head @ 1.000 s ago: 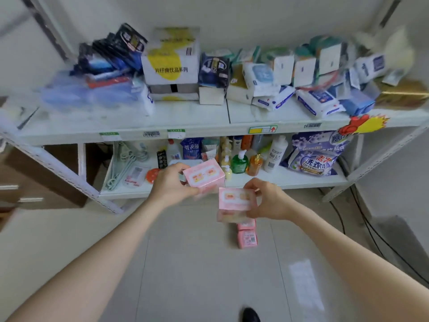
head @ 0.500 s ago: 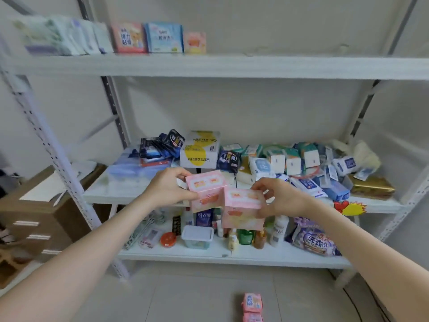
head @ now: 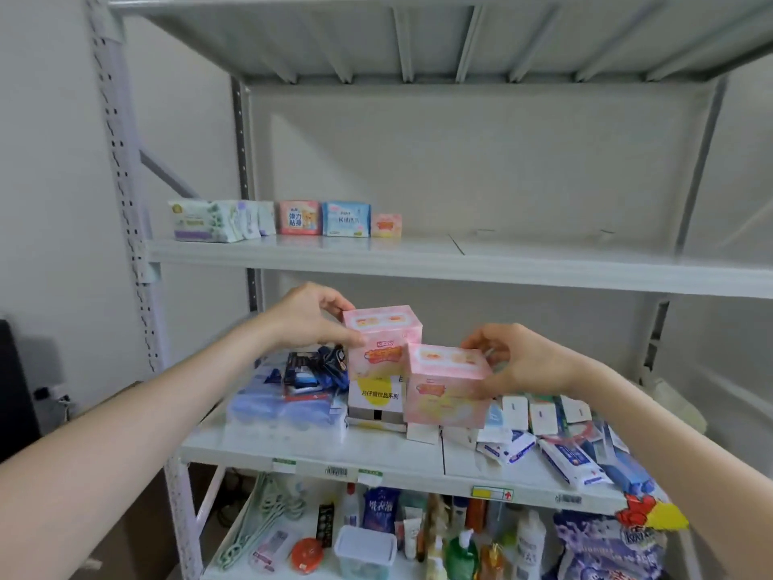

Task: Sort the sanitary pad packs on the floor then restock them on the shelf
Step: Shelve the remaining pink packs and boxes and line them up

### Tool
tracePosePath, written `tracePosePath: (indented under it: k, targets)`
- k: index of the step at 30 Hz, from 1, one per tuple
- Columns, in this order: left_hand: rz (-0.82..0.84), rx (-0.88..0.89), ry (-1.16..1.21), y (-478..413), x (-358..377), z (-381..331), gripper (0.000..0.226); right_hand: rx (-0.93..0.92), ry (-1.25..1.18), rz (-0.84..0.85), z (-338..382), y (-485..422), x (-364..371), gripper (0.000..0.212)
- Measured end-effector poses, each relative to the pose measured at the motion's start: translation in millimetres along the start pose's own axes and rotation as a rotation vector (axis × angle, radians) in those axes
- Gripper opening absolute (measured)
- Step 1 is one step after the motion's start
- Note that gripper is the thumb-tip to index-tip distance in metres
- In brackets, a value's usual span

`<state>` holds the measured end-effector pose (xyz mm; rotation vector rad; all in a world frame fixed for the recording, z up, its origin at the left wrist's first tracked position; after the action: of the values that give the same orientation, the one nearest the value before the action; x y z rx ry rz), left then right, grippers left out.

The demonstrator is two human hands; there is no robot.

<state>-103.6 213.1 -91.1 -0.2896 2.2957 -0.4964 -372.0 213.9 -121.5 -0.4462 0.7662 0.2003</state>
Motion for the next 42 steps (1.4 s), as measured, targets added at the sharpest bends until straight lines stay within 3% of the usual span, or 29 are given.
tracePosePath:
  k: [9,19,27,31,36,42]
  targets:
    - [0.006,0.001,0.116,-31,-52,-22,0.047,-0.095,-0.06,-0.051,49,-24,-30,0.051]
    - [-0.007,-0.004,0.139,-127,-49,-31,0.052,-0.105,-0.095,-0.184,40,-97,-57,0.043]
    - [0.009,-0.017,0.143,-220,-54,-10,0.054,-0.124,-0.12,-0.175,36,-179,-67,0.042]
    - [0.058,-0.003,0.104,-266,-56,5,0.041,-0.112,-0.117,-0.184,33,-223,-61,0.051]
    - [0.113,0.04,0.051,-327,-51,18,0.049,-0.107,-0.15,-0.25,24,-278,-60,0.041]
    - [0.205,0.074,-0.02,-397,-22,36,0.047,-0.063,-0.125,-0.282,6,-333,-59,0.048]
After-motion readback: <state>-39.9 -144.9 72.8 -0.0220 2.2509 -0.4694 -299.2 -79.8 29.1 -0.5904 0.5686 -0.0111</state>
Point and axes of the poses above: each hand's wrist, its own y-axis away from the middle knuckle, its own x-axis out of the palm, z = x × y, the point moved 8 cm from there along -y, towards the middle knuckle, and after that the axes turned 14 degrees about -z, right-handed, at the moved point
